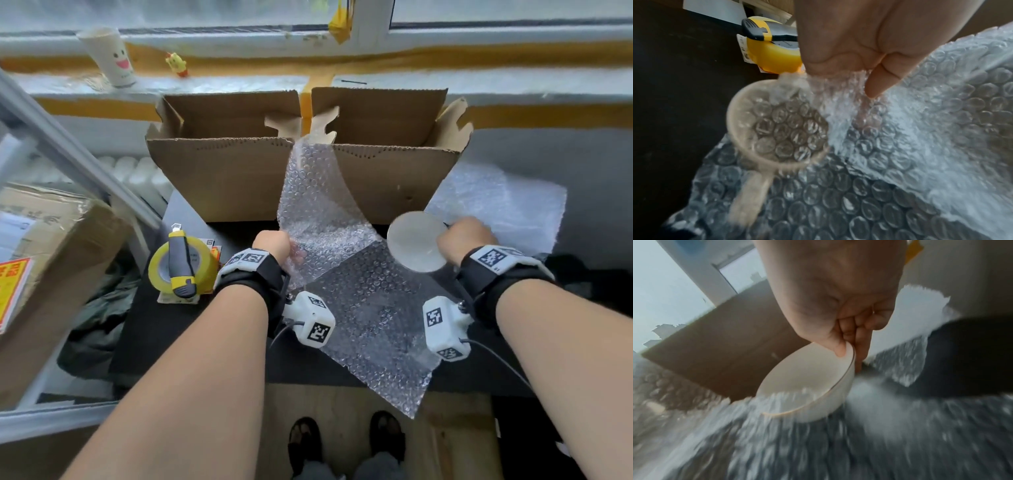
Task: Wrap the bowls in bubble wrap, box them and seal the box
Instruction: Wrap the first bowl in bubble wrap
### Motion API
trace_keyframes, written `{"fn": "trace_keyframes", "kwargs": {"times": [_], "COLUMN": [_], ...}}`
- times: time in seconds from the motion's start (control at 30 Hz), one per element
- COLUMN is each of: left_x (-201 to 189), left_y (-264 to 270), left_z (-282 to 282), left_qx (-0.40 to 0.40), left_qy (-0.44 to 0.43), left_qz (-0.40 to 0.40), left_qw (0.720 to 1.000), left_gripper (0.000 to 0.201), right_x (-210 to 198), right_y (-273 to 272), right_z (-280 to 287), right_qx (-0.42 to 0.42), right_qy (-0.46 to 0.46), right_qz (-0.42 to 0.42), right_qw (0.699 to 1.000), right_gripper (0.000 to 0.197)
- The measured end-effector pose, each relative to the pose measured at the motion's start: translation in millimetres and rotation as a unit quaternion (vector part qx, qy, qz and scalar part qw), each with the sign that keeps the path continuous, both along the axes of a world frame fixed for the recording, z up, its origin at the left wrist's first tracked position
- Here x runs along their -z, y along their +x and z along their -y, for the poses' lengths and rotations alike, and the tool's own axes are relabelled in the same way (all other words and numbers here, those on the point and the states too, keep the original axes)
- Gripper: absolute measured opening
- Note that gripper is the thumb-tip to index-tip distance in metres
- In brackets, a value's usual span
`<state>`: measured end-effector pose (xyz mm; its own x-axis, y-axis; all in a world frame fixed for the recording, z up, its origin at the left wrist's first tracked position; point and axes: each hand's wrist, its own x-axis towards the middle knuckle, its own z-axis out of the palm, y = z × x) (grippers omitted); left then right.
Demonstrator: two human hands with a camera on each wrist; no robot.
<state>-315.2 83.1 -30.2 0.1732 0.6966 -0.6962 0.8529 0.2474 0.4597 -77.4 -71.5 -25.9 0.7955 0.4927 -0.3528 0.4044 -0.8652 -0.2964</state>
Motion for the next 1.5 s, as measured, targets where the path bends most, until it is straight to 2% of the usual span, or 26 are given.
{"fn": "trace_keyframes", "kwargs": {"times": [0.07,0.13,0.2,0.27,0.37,0.43,0.5,0.63,0.73,0.8,0.9,1.03,1.1,1.17,1.2,1.27,1.33,1.43,1.5], "left_x": [-7,-14,-14,-12,-8,-4,-3,0,8,13,17,17,12,5,3,5,11,28,37], "left_y": [11,23,31,41,57,64,69,80,84,85,82,75,73,71,70,70,71,68,65], "left_z": [5,16,26,32,38,40,41,33,28,26,29,38,46,54,58,67,79,94,102], "left_qx": [0.104,0.188,0.219,0.205,0.178,0.172,0.146,0.103,-0.012,-0.019,-0.045,-0.042,-0.021,-0.005,0.007,0.063,0.148,0.216,0.225], "left_qy": [0.052,0.103,0.122,0.090,0.052,0.074,0.095,0.123,0.098,0.133,0.138,0.178,0.249,0.331,0.337,0.268,0.164,0.055,0.014], "left_qz": [-0.088,-0.125,-0.126,-0.108,-0.097,-0.057,-0.041,-0.023,0.038,0.030,0.066,0.108,0.112,0.106,0.104,0.101,0.062,0.007,0.005], "left_qw": [0.989,0.969,0.960,0.969,0.978,0.981,0.984,0.987,0.994,0.990,0.987,0.977,0.962,0.938,0.936,0.956,0.973,0.975,0.974], "left_gripper": [0.033,0.033,0.033,0.033,0.036,0.045,0.055,0.033,0.034,0.036,0.038,0.033,0.033,0.023,0.016,0.007,0.008,0.016,0.018], "right_x": [-13,-23,-31,-39,-42,-36,-23,10,26,31,36,34,35,38,40,43,47,55,57], "right_y": [12,22,29,33,29,18,5,-16,-22,-22,-16,-7,-4,-2,-1,-3,-8,-14,-16], "right_z": [12,26,37,47,55,56,55,54,53,53,56,60,64,68,69,69,68,71,75], "right_qx": [0.015,0.026,0.033,0.027,-0.028,-0.085,-0.134,-0.178,-0.184,-0.177,-0.165,-0.176,-0.179,-0.168,-0.162,-0.156,-0.129,-0.064,-0.079], "right_qy": [0.006,0.002,0.001,0.007,0.017,-0.011,-0.041,-0.082,-0.086,-0.082,-0.084,-0.086,-0.090,-0.099,-0.108,-0.115,-0.102,-0.074,-0.077], "right_qz": [0.009,0.011,0.006,0.003,-0.028,-0.063,-0.099,-0.140,-0.140,-0.142,-0.153,-0.145,-0.142,-0.146,-0.146,-0.158,-0.218,-0.291,-0.296], "right_qw": [1.000,1.000,0.999,1.000,0.999,0.994,0.985,0.971,0.969,0.970,0.971,0.970,0.969,0.970,0.970,0.968,0.962,0.952,0.949], "right_gripper": [0.022,0.018,0.014,0.012,0.018,0.023,0.017,0.019,0.019,0.020,0.020,0.005,0.016,0.022,0.023,0.025,0.023,0.023,0.038]}}
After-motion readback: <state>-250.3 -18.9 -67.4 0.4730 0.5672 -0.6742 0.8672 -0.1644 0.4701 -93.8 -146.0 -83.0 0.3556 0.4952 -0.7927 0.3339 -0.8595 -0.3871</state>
